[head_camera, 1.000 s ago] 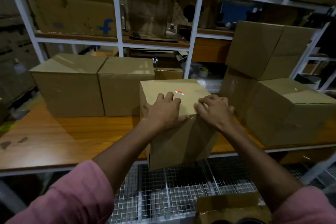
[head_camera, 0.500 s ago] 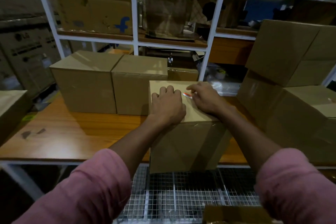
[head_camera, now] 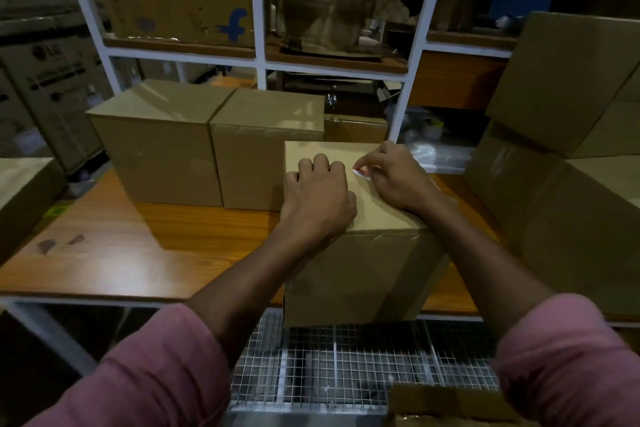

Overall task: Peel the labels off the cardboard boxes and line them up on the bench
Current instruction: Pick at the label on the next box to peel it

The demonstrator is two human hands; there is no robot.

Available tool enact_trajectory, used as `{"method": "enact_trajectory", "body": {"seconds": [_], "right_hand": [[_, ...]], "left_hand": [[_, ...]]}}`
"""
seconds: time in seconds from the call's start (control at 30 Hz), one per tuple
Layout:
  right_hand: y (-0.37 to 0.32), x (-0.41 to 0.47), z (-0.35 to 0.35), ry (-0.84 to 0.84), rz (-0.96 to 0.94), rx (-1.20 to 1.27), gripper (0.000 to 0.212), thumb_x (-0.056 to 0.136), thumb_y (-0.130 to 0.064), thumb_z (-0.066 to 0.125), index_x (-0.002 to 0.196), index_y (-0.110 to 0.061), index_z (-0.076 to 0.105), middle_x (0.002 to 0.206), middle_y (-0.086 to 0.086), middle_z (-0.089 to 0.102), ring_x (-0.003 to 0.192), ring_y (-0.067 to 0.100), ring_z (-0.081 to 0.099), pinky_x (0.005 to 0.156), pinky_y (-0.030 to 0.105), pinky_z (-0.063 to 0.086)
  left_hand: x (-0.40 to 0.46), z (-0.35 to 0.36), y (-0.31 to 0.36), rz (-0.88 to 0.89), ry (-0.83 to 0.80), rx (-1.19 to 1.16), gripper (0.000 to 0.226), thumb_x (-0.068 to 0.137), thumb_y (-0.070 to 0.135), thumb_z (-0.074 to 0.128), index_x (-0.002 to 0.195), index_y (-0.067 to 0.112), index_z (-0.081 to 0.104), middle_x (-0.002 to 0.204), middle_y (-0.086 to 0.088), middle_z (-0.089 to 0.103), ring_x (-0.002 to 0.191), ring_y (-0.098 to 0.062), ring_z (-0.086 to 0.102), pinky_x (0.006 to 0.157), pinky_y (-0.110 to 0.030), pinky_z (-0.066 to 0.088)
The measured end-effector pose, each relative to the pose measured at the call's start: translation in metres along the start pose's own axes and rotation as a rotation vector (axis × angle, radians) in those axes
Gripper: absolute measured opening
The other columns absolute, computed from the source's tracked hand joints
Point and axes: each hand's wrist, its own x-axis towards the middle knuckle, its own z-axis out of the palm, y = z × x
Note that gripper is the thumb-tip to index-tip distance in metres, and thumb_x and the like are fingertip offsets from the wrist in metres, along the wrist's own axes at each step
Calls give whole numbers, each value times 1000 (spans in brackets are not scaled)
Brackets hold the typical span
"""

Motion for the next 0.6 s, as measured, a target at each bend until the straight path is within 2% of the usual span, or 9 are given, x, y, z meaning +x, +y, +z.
{"method": "enact_trajectory", "body": {"seconds": [0.13, 0.23, 0.3, 0.43, 0.6], "right_hand": [[0, 3, -1, 8, -17, 30, 26, 99, -21, 56, 120, -25, 71, 107, 1, 55, 100, 19, 53, 88, 48, 50], [-2, 5, -5, -88, -82, 10, 39, 98, -19, 49, 129, -32, 67, 107, 0, 52, 101, 19, 50, 86, 42, 47], [-1, 7, -7, -115, -108, -15, 43, 95, -15, 49, 128, -33, 69, 107, 1, 53, 101, 20, 50, 84, 42, 48], [4, 8, -6, -48, -107, -27, 36, 95, -10, 55, 118, -30, 74, 104, 0, 56, 97, 18, 53, 83, 43, 51], [2, 9, -7, -12, -101, 4, 21, 98, -30, 58, 109, -26, 75, 101, 1, 60, 90, 16, 56, 83, 45, 52]], "left_hand": [[-2, -1, -1, -8, 18, -15, 35, 98, 36, 43, 125, 16, 51, 130, -10, 46, 119, -29, 40, 98, -45, 36], [-3, -1, 0, -4, 23, -17, 37, 98, 36, 43, 128, 16, 50, 132, -10, 46, 121, -29, 40, 100, -45, 37], [-4, -2, 0, 0, 26, -23, 37, 99, 36, 43, 129, 16, 51, 133, -10, 47, 122, -29, 41, 100, -45, 37], [-5, -1, -1, 1, 38, -28, 36, 98, 36, 44, 127, 17, 52, 131, -9, 48, 121, -28, 41, 99, -45, 37], [-3, -2, 0, 8, 41, -24, 37, 99, 36, 44, 129, 16, 51, 133, -10, 48, 122, -29, 41, 99, -45, 37]]}}
